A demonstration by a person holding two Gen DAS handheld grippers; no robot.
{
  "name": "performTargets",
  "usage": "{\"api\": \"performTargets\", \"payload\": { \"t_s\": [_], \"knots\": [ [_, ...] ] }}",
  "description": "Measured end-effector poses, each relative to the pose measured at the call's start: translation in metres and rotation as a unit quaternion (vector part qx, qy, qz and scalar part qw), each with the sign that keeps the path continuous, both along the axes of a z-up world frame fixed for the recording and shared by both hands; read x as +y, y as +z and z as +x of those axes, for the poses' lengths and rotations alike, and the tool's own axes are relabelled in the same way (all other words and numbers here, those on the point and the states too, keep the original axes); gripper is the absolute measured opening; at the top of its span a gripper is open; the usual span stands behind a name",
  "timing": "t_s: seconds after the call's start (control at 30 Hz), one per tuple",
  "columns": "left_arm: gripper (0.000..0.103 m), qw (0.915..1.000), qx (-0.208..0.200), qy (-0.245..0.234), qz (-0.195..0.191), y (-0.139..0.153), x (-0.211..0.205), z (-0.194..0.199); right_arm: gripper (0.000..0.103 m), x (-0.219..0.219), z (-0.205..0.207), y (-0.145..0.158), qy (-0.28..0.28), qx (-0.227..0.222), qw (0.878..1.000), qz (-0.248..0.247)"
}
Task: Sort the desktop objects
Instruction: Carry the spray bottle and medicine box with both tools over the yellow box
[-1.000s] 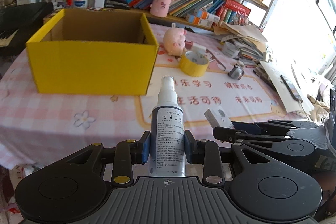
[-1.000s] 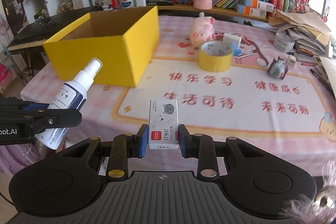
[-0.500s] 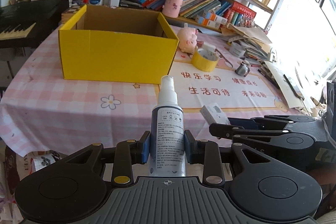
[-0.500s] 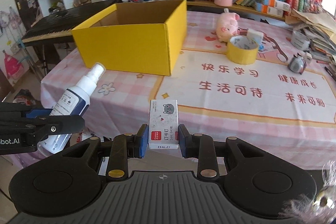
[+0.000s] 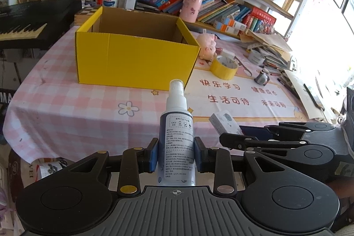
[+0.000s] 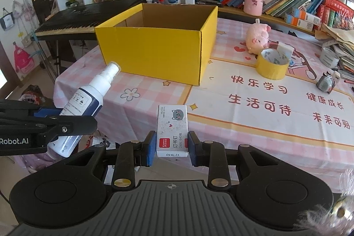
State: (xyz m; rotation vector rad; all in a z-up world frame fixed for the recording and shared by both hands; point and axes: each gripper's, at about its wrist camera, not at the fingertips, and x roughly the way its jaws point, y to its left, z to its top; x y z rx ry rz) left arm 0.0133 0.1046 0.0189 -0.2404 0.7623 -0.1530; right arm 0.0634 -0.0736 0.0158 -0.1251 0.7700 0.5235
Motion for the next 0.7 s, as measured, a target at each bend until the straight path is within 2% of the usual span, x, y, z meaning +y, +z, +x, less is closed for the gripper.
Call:
{"api": "performTargets", "payload": {
  "t_s": [0.37,0.7],
  "knots": [
    [0.031,0.9997,-0.003,-0.017,0.019,0.001,-0.001,-0.001,0.027,0.004,0.001,-0.002,-0.004,0.009,1.000,0.005],
    [0.031,0.9999,0.003,0.002,0.011,0.001,0.011,-0.004,0.027,0.019,0.000,-0.002,0.020,0.011,1.000,-0.002]
  ]
}}
